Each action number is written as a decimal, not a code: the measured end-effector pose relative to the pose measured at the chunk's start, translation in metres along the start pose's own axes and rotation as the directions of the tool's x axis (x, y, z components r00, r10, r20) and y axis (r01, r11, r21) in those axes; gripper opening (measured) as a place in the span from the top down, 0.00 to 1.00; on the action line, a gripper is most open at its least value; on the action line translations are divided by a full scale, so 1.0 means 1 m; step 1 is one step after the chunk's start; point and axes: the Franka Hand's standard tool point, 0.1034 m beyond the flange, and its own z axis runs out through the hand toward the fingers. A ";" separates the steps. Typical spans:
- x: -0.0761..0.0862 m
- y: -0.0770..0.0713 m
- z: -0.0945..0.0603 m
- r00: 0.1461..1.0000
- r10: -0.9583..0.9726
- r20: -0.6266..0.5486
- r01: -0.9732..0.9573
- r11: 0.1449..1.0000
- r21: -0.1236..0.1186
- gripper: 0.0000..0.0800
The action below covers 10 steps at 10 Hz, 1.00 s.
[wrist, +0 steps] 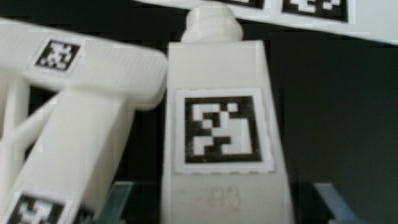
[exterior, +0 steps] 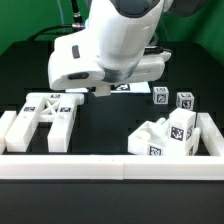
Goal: Assemble chair
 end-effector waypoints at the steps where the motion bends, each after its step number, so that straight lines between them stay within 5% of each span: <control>1: 0.000 0.002 -0.004 0.998 -0.001 -0.066 0.001 1.000 -0.005 0.64; 4: 0.007 0.016 -0.042 0.979 -0.005 -0.204 0.002 1.000 -0.015 0.64; 10: 0.021 0.029 -0.053 0.826 -0.011 -0.563 -0.034 0.997 -0.070 0.64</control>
Offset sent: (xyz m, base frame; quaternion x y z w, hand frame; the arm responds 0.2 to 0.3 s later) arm 0.0248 -0.0073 0.0310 0.0116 0.1405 -0.0133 0.9899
